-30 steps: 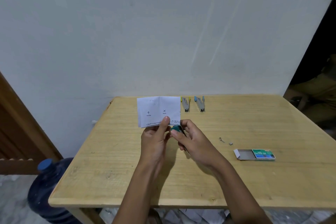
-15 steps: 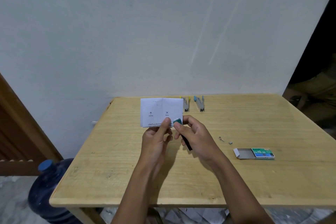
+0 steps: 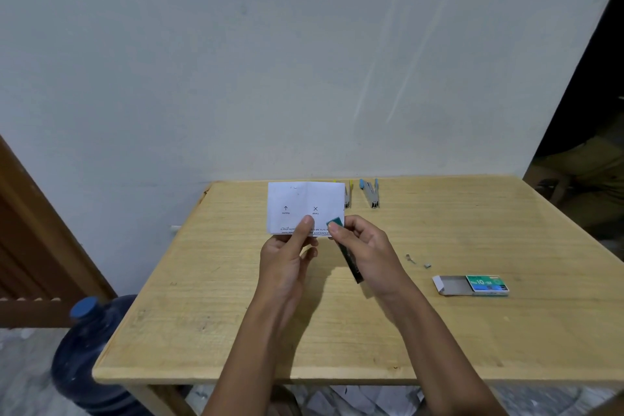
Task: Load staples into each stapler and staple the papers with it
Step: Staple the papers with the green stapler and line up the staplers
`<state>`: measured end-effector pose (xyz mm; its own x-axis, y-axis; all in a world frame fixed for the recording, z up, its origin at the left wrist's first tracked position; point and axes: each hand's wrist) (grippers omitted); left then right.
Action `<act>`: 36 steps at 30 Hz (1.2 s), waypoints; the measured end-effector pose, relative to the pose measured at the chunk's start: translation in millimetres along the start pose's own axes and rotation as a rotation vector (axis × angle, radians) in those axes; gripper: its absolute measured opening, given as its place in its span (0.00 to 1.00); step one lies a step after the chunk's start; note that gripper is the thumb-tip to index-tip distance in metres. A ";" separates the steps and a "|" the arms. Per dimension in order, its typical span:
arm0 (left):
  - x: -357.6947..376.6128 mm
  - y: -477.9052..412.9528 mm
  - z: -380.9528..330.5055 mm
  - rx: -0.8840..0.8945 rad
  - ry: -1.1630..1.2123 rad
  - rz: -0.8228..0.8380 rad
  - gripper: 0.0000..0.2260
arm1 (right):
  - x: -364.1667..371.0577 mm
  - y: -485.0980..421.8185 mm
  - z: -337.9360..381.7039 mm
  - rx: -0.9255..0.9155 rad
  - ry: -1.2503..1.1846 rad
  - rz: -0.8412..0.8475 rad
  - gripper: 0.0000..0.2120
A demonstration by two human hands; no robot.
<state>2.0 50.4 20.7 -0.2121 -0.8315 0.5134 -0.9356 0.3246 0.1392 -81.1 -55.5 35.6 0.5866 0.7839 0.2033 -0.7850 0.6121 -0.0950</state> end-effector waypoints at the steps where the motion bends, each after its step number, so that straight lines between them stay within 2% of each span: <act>1: -0.6 0.0 0.0 0.000 0.000 -0.004 0.05 | 0.6 0.5 -0.2 0.008 -0.003 -0.008 0.07; 8: -1.5 1.8 -0.5 -0.015 -0.003 -0.008 0.08 | 4.3 2.4 -2.8 -0.009 0.070 -0.071 0.06; 10: -1.7 1.9 -1.2 -0.015 0.009 -0.019 0.07 | 5.0 3.0 -3.7 0.012 0.082 -0.046 0.07; 13: 0.7 1.1 -1.2 -0.004 0.010 -0.041 0.04 | 7.9 7.2 -3.3 0.065 0.036 -0.045 0.12; 17: 1.0 -1.6 -0.4 -0.009 0.009 -0.079 0.05 | 7.1 4.0 -3.8 0.142 0.006 -0.181 0.19; 20: -3.5 -1.8 0.8 -0.041 -0.040 -0.073 0.06 | 4.4 -0.7 -2.2 0.110 0.039 -0.216 0.18; 23: -4.9 0.9 -0.1 -0.078 -0.092 -0.047 0.08 | 2.3 -3.8 -2.9 0.069 0.109 -0.191 0.10; 25: -5.8 0.0 -1.8 -0.068 -0.153 -0.087 0.10 | 0.9 -8.2 -6.0 0.046 0.148 -0.192 0.11; 27: -10.8 -4.9 -1.0 0.036 -0.308 -0.229 0.17 | -0.4 -12.4 -8.3 0.040 0.210 -0.202 0.13; 29: -20.2 -8.0 0.5 0.299 -0.559 -0.411 0.30 | -4.6 -15.9 -9.9 0.058 0.261 -0.182 0.14; 30: -26.2 -9.5 1.2 0.479 -0.690 -0.445 0.35 | -6.6 -16.4 -9.2 0.077 0.278 -0.153 0.15; 32: -33.3 -14.8 0.9 0.761 -0.925 -0.333 0.35 | -10.4 -17.8 -7.5 0.109 0.304 -0.086 0.15; 33: -35.1 -19.3 1.0 0.810 -1.015 -0.224 0.33 | -10.8 -18.5 -6.4 0.123 0.314 -0.059 0.14; 36: -40.9 -35.4 3.8 0.723 -1.145 0.065 0.24 | -4.5 -25.0 -6.9 0.150 0.356 -0.017 0.08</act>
<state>42.7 71.2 -8.4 -0.0438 -0.8444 -0.5339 -0.7779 0.3641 -0.5121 -62.7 -73.6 30.3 0.6116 0.7770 -0.1494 -0.7795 0.6240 0.0546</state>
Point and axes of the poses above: each hand's wrist, its own y-axis away from the middle knuckle, its own x-axis out of the palm, z = x × y, and after that the axes turned 11 degrees about -z, right-handed
